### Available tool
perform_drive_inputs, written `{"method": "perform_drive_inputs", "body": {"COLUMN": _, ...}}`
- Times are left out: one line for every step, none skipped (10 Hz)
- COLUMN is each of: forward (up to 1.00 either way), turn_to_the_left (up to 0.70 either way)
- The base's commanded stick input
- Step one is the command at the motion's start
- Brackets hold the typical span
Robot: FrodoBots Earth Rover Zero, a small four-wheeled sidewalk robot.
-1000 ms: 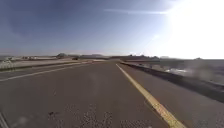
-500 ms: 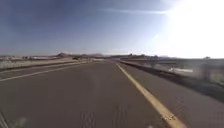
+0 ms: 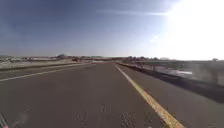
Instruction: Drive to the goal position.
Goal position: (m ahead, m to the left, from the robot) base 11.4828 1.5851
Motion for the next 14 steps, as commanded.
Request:
{"method": "perform_drive_inputs", "body": {"forward": 0.70, "turn_to_the_left": 0.00}}
{"method": "perform_drive_inputs", "body": {"forward": 0.70, "turn_to_the_left": 0.00}}
{"method": "perform_drive_inputs", "body": {"forward": 0.70, "turn_to_the_left": 0.00}}
{"method": "perform_drive_inputs", "body": {"forward": 0.70, "turn_to_the_left": 0.00}}
{"method": "perform_drive_inputs", "body": {"forward": 0.70, "turn_to_the_left": 0.00}}
{"method": "perform_drive_inputs", "body": {"forward": 0.70, "turn_to_the_left": 0.00}}
{"method": "perform_drive_inputs", "body": {"forward": 0.70, "turn_to_the_left": 0.00}}
{"method": "perform_drive_inputs", "body": {"forward": 0.70, "turn_to_the_left": 0.00}}
{"method": "perform_drive_inputs", "body": {"forward": 0.70, "turn_to_the_left": 0.00}}
{"method": "perform_drive_inputs", "body": {"forward": 0.70, "turn_to_the_left": 0.00}}
{"method": "perform_drive_inputs", "body": {"forward": 0.70, "turn_to_the_left": 0.00}}
{"method": "perform_drive_inputs", "body": {"forward": 0.70, "turn_to_the_left": 0.00}}
{"method": "perform_drive_inputs", "body": {"forward": 0.70, "turn_to_the_left": 0.00}}
{"method": "perform_drive_inputs", "body": {"forward": 0.70, "turn_to_the_left": 0.00}}
